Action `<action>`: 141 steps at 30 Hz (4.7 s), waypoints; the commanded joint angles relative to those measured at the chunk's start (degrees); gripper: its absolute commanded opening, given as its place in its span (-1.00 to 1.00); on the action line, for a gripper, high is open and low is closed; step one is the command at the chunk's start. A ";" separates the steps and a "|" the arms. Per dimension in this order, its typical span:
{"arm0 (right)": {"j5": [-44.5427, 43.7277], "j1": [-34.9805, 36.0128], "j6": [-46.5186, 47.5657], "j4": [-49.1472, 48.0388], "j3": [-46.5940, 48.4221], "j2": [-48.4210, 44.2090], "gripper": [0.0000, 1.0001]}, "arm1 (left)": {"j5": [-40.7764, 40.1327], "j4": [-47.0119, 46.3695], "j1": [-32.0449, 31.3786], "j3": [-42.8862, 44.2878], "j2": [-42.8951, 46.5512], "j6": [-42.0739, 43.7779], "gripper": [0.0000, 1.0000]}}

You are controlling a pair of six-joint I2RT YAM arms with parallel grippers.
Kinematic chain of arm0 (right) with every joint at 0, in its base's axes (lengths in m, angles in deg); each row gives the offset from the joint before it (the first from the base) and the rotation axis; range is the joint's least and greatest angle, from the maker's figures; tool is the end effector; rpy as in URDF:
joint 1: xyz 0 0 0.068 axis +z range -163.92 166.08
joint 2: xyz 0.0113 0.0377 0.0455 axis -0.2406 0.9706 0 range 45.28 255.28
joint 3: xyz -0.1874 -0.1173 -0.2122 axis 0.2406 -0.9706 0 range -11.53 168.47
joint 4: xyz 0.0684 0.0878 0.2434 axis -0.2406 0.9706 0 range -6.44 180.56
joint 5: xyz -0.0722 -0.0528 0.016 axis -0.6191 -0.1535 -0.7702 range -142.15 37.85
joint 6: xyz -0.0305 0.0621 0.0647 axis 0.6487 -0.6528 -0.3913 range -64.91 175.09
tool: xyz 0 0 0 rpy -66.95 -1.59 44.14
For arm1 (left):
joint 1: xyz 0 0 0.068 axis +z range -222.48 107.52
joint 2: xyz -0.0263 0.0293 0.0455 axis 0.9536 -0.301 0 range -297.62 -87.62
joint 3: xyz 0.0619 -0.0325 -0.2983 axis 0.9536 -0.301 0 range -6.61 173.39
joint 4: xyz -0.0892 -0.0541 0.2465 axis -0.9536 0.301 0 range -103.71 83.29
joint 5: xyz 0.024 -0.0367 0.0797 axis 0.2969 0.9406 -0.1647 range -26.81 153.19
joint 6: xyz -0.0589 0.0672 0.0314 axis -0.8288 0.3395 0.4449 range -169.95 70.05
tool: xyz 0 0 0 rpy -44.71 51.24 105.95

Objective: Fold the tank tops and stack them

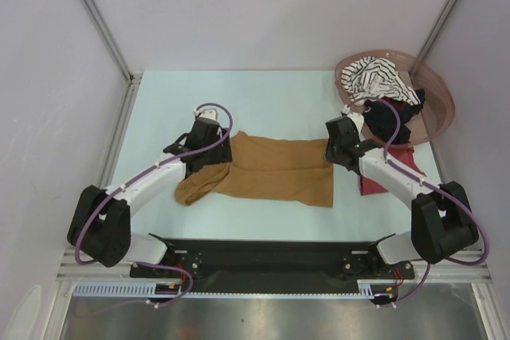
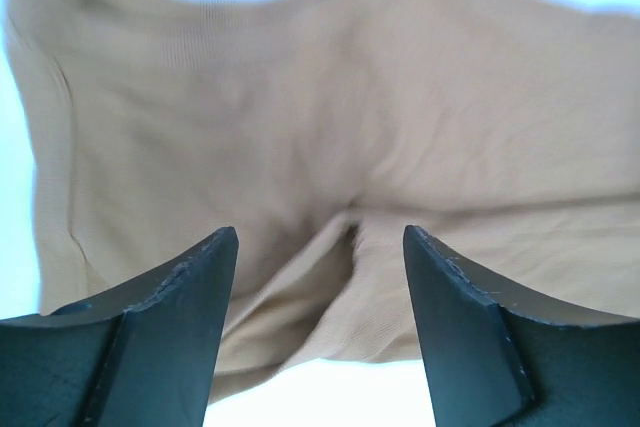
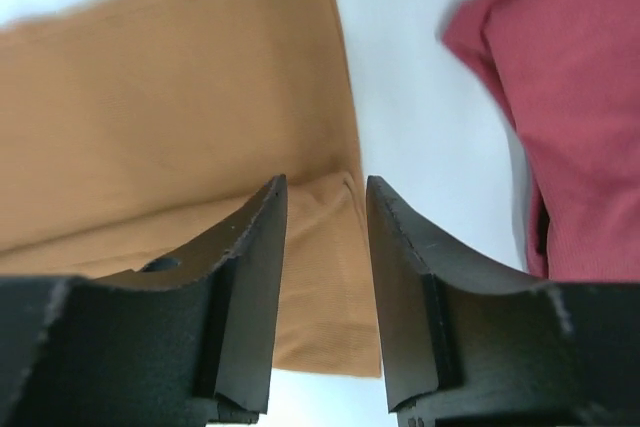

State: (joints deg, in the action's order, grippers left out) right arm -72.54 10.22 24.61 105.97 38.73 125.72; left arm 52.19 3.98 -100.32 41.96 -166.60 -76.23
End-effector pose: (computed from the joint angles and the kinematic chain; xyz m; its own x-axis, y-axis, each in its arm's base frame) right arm 0.2967 0.1003 0.2109 -0.7212 0.1978 -0.6639 0.2037 0.9766 0.0696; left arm 0.2869 -0.1331 0.2133 -0.7432 -0.0992 -0.6617 0.0185 0.9855 -0.1685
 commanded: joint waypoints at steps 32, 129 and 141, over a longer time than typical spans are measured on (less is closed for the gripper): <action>3.51 -6.91 9.30 -3.25 23.39 28.98 -0.16 | 1.86 2.79 2.17 34.30 -34.84 8.97 0.40; -3.52 -1.03 4.29 -8.00 2.65 2.72 -1.00 | 6.00 -8.73 0.33 11.99 -13.93 7.21 -0.99; -5.37 3.54 1.83 -5.10 -3.50 -4.94 -1.00 | 2.49 -9.26 -2.57 4.96 -8.39 6.51 -0.99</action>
State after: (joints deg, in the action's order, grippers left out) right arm -74.48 12.25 28.00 99.66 36.24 122.99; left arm 57.21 -3.87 -102.11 48.26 -178.19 -68.98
